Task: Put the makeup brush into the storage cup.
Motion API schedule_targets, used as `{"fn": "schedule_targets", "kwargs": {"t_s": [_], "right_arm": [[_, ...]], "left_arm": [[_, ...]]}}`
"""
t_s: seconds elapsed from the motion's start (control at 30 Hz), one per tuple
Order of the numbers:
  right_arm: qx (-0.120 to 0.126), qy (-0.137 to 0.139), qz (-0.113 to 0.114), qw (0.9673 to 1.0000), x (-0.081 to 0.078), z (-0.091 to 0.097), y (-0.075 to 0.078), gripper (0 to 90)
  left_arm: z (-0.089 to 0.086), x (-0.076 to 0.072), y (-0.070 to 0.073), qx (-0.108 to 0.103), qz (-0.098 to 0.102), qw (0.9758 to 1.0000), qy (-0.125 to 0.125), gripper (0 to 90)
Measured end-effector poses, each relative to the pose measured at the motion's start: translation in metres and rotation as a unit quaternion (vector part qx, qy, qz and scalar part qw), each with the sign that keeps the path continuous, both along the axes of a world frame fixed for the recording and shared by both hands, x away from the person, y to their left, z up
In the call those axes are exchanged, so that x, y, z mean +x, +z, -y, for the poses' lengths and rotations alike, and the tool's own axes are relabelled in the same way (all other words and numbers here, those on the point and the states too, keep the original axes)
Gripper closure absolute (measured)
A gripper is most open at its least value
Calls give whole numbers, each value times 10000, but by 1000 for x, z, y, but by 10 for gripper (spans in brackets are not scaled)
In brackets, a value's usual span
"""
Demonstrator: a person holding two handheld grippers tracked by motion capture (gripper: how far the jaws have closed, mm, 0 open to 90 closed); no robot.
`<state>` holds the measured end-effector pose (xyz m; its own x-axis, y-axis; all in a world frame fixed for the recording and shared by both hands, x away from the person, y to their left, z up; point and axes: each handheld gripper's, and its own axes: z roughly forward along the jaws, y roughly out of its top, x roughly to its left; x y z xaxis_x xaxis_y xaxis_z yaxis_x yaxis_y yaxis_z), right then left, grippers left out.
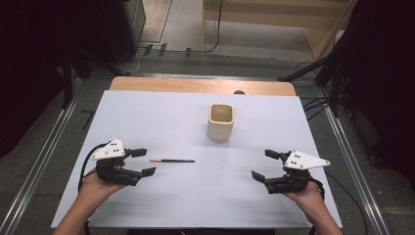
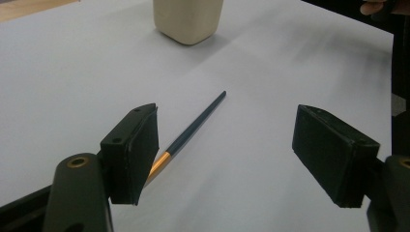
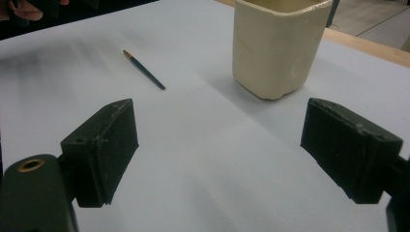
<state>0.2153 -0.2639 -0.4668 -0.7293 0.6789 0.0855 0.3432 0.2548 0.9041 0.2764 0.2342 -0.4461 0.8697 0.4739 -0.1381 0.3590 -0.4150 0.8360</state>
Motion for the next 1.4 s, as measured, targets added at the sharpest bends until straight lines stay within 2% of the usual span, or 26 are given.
{"fn": "schedule_targets", "kwargs": {"t_s": [0.33, 0.47, 0.63, 0.77, 1.13, 1.27, 1.33, 1.4], "right_arm": [[-3, -46, -49, 10000, 1, 1, -2, 139], [100, -50, -60, 9999, 2, 2, -1, 140], [139, -15, -72, 9999, 2, 2, -1, 141], [231, -13, -85, 9997, 2, 2, -1, 143], [141, -18, -102, 9998, 2, 2, -2, 144], [145, -26, -108, 9998, 2, 2, -1, 144], [144, -24, -109, 9998, 2, 2, -2, 145], [141, -32, -109, 9998, 2, 2, -2, 146]], "left_arm": [[1, 0, 0, 0, 25, 10000, -36, 251], [-1, 0, 0, 1, 16, 10000, -9, 245], [-5, 0, 2, -245, 56, 9997, 80, 223], [-7, 0, 1, -232, 62, 9997, 78, 217], [-4, -2, 0, -84, 203, 9998, -4, 186], [-4, -2, 0, -109, 232, 9997, 40, 176], [-6, -1, 0, -199, 120, 9997, 70, 173], [-7, 0, 0, -223, 166, 9995, 118, 173]]}}
